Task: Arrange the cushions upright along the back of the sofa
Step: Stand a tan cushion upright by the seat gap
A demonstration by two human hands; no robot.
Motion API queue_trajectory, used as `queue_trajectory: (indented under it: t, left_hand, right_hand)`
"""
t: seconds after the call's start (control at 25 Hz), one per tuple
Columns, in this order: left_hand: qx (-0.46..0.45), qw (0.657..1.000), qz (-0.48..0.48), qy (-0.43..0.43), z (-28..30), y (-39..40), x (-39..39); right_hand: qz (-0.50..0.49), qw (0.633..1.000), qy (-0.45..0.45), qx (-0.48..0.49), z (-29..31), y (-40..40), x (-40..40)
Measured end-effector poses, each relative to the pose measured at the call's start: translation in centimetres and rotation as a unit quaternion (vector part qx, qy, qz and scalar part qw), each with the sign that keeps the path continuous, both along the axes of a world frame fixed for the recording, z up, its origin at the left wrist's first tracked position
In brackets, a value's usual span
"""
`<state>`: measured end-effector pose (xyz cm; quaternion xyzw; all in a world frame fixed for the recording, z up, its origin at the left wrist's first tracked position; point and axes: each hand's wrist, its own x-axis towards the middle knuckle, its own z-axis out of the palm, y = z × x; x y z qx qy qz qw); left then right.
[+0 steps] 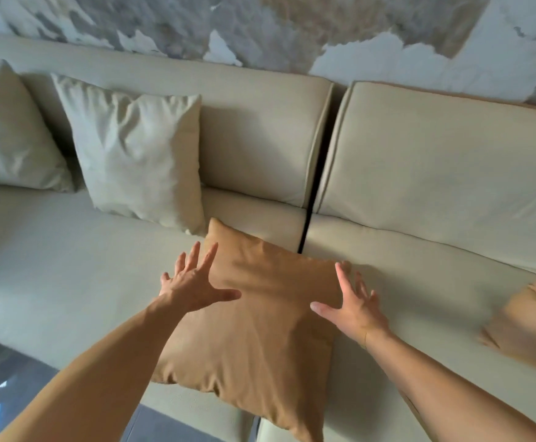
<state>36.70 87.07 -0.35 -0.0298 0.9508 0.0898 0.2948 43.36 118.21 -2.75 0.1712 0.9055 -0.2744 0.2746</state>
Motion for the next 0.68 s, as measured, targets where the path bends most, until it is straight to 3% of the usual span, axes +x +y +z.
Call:
queue_trajectory:
  t: [0.44, 0.68]
  left_hand:
    - [0.164, 0.975, 0.121, -0.087, -7.2, -3.5, -3.7]
    - [0.165, 0.966, 0.139, -0.145, -7.9, -3.2, -5.7]
  right_hand:
    - [-0.155, 0.978, -0.094, -0.105, -6.5, -4.3, -2.8]
    - [-0.278, 0.925, -0.112, -0.235, -7.8, -2.4, -3.0]
